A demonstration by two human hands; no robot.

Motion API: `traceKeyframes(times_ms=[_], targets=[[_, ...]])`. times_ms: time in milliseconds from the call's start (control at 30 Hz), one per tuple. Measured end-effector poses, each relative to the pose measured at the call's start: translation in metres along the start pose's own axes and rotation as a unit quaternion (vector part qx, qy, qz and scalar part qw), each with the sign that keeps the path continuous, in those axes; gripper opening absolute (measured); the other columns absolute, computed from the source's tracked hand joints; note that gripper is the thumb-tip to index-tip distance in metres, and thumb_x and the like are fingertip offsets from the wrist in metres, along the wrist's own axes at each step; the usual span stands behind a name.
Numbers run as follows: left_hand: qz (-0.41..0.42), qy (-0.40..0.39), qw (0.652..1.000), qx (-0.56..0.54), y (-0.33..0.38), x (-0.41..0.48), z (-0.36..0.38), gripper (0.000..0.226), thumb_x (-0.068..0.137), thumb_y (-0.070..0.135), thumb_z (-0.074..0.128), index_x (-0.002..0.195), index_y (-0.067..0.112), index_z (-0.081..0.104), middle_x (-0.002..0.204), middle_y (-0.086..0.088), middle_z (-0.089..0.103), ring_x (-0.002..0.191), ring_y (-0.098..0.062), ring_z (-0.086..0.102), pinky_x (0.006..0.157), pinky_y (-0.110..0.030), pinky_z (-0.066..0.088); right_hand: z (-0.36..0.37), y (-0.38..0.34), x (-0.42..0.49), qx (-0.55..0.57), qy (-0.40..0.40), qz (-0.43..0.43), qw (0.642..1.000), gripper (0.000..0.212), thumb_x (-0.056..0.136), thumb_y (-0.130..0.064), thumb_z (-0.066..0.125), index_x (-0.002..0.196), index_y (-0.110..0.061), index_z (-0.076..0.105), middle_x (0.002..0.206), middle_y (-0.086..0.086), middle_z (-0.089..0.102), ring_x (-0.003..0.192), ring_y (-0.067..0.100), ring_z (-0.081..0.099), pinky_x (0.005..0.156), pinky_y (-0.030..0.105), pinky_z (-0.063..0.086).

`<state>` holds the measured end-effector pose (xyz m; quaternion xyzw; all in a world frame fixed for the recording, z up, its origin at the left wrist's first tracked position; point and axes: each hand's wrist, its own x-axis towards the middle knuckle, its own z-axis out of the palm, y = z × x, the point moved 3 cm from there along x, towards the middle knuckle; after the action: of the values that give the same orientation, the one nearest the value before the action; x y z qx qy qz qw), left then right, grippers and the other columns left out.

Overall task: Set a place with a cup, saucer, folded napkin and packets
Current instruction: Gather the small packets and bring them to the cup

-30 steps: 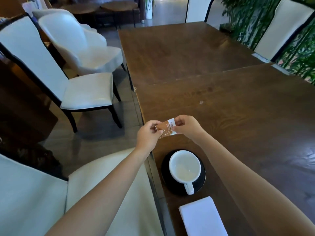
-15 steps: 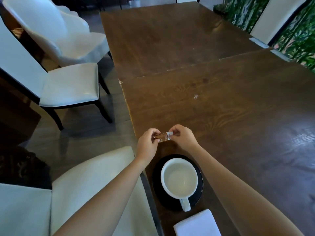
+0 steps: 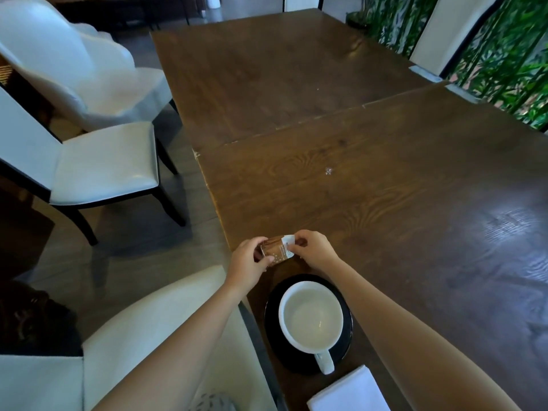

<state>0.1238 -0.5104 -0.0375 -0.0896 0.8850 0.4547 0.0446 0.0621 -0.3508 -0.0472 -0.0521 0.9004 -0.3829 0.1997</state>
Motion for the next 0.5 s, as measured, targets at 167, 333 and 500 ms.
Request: traceKeyframes(times_ms=[167, 333, 500], targets=[[0.002, -0.041, 0.995, 0.086, -0.001, 0.004, 0.002, 0.080, 0.074, 0.027, 0.077, 0.140, 0.012, 0.035, 0.135, -0.007, 0.042, 0.121, -0.020, 0.045, 0.098, -0.024, 0.035, 0.003, -0.007, 0.004, -0.024, 0.015, 0.025, 0.999, 0.013, 0.085, -0.025, 0.064, 0.090, -0.014, 0.061, 0.084, -0.002, 0.057, 0.077, 0.014, 0.053, 0.053, 0.018, 0.035], [0.018, -0.063, 0.978, 0.199, 0.000, 0.020, 0.004, 0.097, 0.071, 0.037, 0.077, 0.146, 0.015, 0.018, 0.140, -0.007, 0.031, 0.130, -0.024, 0.034, 0.105, -0.034, 0.035, 0.001, -0.012, 0.010, -0.024, 0.032, 0.053, 0.998, 0.028, 0.086, -0.023, 0.064, 0.110, -0.010, 0.062, 0.100, 0.003, 0.062, 0.091, 0.017, 0.058, 0.072, 0.024, 0.042], [0.096, -0.071, 0.940, 0.319, 0.006, 0.036, 0.006, 0.084, 0.076, 0.044, 0.070, 0.142, 0.013, 0.029, 0.135, -0.006, 0.040, 0.124, -0.025, 0.034, 0.097, -0.035, 0.039, -0.008, -0.007, 0.008, -0.007, 0.069, 0.068, 0.995, 0.029, 0.090, -0.020, 0.056, 0.117, -0.011, 0.062, 0.113, 0.008, 0.066, 0.100, 0.021, 0.061, 0.081, 0.028, 0.047]])
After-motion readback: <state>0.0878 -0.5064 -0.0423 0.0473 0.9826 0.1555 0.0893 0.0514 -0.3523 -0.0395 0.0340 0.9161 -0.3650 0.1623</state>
